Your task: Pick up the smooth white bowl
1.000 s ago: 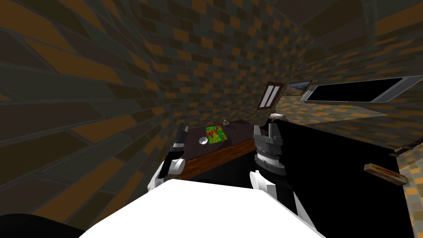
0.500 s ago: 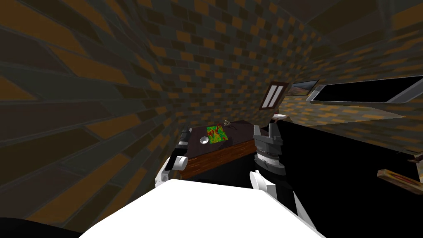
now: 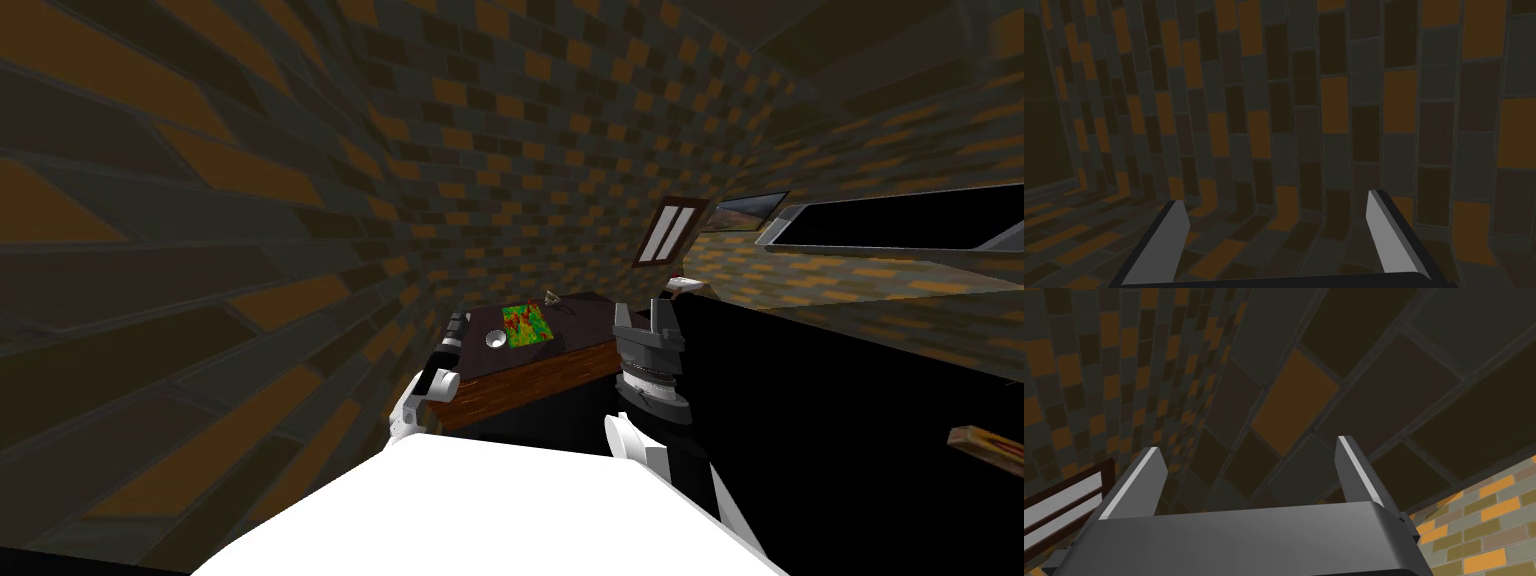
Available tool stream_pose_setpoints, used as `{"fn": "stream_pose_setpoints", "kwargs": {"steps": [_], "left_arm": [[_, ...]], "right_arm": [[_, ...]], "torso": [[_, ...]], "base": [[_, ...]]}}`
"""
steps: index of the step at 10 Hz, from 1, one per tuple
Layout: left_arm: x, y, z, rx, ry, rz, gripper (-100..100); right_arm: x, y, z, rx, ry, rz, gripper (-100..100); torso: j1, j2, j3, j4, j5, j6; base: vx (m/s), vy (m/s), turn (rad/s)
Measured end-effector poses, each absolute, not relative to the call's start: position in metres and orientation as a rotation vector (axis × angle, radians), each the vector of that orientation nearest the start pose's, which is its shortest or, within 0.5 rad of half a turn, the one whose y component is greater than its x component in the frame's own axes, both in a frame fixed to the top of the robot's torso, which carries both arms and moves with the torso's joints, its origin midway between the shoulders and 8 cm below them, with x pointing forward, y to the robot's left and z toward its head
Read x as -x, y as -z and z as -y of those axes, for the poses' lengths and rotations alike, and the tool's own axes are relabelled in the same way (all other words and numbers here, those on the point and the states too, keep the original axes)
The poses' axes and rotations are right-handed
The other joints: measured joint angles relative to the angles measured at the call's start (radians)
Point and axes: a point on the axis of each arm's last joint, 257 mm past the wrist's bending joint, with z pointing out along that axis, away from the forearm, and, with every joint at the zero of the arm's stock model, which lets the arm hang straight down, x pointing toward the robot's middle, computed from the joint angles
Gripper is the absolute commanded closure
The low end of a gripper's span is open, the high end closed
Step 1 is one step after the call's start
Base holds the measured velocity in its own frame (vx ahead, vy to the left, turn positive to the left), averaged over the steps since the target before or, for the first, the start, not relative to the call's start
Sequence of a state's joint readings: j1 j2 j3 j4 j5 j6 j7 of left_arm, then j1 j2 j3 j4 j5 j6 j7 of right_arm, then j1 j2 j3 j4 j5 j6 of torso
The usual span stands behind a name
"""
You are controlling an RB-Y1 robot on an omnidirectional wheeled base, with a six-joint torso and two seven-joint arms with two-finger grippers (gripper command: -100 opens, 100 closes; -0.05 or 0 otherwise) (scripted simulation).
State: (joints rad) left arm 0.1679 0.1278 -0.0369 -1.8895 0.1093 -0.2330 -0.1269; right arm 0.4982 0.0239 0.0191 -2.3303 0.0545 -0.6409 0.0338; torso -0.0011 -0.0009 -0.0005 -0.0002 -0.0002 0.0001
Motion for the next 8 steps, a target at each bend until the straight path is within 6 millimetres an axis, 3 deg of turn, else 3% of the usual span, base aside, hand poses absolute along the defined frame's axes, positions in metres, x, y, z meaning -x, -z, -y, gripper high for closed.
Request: {"fn": "stream_pose_setpoints", "kwargs": {"steps": [3,8], "left_arm": [[-0.508,0.123,-0.238,0.897,1.244,-1.077,-100],[-0.536,0.177,-0.234,1.005,1.190,-1.219,-100]], "right_arm": [[-0.308,-0.071,0.261,-0.475,-1.294,-0.497,0],[-0.308,-0.071,0.261,-0.475,-1.294,-0.497,0]], "torso": [[-0.001,0.000,0.000,0.000,0.000,0.000],[0.000,0.000,0.000,0.000,0.000,0.000]], "base": [[0.009,-0.023,0.041],[0.012,-0.023,0.045]]}}
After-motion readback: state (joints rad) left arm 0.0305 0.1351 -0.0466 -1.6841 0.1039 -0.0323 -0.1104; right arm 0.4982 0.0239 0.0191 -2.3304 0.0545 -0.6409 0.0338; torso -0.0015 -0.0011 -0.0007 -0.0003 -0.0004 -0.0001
